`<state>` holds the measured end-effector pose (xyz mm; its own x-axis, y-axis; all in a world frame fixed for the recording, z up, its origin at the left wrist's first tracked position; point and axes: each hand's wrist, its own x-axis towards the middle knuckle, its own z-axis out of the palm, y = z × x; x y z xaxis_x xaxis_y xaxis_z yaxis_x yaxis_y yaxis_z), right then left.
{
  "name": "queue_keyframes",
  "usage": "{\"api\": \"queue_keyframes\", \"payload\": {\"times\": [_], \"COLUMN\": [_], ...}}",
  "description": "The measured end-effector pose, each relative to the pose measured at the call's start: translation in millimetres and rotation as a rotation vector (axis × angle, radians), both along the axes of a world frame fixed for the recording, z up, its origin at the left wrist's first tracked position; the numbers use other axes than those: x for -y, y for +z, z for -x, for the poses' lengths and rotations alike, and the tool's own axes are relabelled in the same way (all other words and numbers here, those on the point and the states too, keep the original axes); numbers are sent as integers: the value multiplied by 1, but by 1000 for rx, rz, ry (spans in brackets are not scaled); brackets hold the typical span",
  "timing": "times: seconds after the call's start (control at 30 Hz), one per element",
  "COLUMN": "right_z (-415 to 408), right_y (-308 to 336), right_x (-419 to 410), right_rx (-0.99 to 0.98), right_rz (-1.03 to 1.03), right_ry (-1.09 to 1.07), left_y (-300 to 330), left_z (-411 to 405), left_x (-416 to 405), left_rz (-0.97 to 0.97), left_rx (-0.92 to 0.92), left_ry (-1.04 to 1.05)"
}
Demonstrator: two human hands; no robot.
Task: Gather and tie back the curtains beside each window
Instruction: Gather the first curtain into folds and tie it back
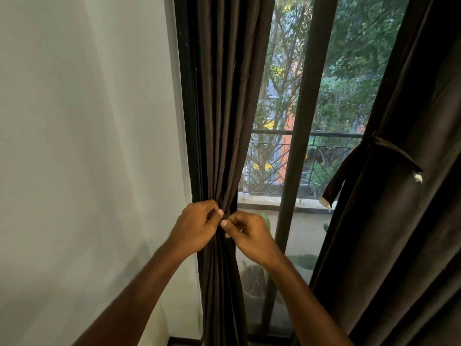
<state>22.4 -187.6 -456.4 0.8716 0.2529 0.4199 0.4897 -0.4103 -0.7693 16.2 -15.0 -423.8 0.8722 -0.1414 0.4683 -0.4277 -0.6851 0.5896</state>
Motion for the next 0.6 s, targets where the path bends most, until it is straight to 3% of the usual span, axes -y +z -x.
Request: {"api": "queue_keyframes", "payload": {"times": [0.2, 0.37, 0.5, 0.6], "right_z": [1, 4, 8, 6], "right_y": [-1, 2, 9, 11], "right_x": [-2, -4, -8, -8], "right_rx": [-63, -130, -202, -104], "right_rz": [-50, -255, -132, -128], "right_ry": [44, 46, 65, 76], "left_y": [7, 7, 10, 10], "left_z": [-5, 1, 6, 7], "left_x": [-1, 1, 6, 3], "left_rz": [123, 341, 439, 518], "left_rx": [-124, -210, -258, -321], "left_ry": [-118, -143, -140, -139]}}
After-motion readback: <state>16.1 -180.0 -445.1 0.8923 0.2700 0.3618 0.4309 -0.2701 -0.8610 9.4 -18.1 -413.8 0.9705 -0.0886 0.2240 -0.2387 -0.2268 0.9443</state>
